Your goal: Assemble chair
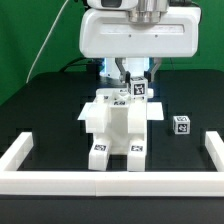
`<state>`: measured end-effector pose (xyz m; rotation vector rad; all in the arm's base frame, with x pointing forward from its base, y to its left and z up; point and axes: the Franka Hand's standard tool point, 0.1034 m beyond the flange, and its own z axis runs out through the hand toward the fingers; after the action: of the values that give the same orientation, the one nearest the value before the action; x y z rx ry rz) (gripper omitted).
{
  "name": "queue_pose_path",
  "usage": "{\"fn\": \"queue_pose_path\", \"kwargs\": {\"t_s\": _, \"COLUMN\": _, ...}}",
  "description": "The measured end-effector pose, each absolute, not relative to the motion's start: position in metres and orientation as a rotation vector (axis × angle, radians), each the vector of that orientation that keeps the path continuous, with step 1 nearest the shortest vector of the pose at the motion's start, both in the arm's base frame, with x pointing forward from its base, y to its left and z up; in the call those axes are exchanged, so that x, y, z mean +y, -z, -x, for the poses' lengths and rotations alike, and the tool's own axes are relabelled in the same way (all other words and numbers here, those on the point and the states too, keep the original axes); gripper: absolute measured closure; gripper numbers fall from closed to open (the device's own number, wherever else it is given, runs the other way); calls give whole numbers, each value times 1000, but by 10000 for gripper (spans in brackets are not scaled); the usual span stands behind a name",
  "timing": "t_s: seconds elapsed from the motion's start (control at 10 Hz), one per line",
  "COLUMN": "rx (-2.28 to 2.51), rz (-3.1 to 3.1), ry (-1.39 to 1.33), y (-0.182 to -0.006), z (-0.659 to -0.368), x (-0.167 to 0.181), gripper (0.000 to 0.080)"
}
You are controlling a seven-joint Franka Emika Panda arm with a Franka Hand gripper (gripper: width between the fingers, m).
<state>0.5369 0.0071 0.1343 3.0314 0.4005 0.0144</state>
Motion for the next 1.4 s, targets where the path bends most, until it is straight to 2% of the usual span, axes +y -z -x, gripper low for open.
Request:
{"fn": "queue_pose_path", "kwargs": {"t_s": 0.6, "rx": 409, "rz": -3025, "ry": -16, "y": -130, "z": -537, "x": 7, "gripper": 515}}
{"fn": "queue_pose_path", "kwargs": {"t_s": 0.7, "rx": 409, "rz": -3025, "ry": -16, "y": -130, "z": -537, "x": 7, "gripper": 421}}
{"fn": "queue_pose_path", "kwargs": {"t_s": 0.8, "rx": 409, "rz": -3025, "ry": -16, "y": -130, "z": -537, "x": 7, "gripper": 285}}
{"fn": "queue_pose_path", "kwargs": {"t_s": 0.9, "rx": 409, "rz": -3025, "ry": -16, "y": -130, "z": -537, "x": 7, "gripper": 285}}
{"fn": "queue_pose_path", "kwargs": {"t_s": 1.0, "rx": 409, "rz": -3025, "ry": -16, "y": -130, "z": -537, "x": 7, "gripper": 175}}
{"fn": "queue_pose_path", "kwargs": {"t_s": 1.4, "rx": 409, "rz": -3025, "ry": -15, "y": -130, "z": -537, "x": 7, "gripper": 150}}
